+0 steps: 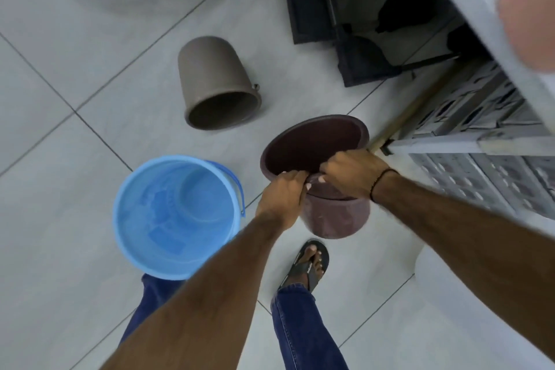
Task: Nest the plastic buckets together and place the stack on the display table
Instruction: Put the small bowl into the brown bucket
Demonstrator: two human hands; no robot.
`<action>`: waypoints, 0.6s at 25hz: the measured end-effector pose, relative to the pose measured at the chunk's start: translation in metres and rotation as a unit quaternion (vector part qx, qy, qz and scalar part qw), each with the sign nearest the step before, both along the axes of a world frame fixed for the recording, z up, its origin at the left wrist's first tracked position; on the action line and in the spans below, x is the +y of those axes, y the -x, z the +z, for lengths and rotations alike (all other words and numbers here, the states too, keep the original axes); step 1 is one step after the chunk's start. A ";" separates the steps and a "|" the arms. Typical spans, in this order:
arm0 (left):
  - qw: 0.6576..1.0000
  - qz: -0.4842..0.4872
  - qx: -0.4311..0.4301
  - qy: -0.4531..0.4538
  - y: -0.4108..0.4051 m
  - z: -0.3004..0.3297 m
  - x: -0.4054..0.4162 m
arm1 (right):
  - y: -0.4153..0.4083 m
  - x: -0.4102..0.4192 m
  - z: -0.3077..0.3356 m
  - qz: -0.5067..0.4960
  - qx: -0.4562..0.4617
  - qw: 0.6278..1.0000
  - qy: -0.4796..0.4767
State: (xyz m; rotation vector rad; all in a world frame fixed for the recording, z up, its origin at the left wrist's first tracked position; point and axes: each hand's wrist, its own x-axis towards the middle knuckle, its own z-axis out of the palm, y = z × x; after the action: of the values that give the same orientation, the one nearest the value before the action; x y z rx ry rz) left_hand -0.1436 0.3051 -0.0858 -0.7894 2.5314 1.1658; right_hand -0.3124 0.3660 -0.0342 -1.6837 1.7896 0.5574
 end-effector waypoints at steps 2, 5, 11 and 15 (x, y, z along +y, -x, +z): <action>0.996 -0.048 0.012 0.068 -0.001 0.016 0.002 | -0.004 0.022 0.015 -0.009 0.005 1.000 0.024; 0.984 -0.117 0.008 0.138 -0.004 0.032 0.014 | -0.023 0.059 0.023 -0.054 0.017 0.997 0.046; 0.946 -0.242 -0.037 0.212 -0.030 -0.007 0.047 | -0.080 0.110 -0.026 -0.107 0.042 0.993 0.025; 0.922 -0.315 -0.066 0.214 -0.048 -0.021 0.066 | -0.114 0.130 -0.037 -0.164 0.036 0.986 -0.023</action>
State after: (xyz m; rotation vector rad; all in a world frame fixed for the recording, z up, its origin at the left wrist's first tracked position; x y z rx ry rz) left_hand -0.0956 0.3710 -0.1071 -0.0780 2.6372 0.3478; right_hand -0.1980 0.4955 -0.0712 -1.3140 2.0345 0.5137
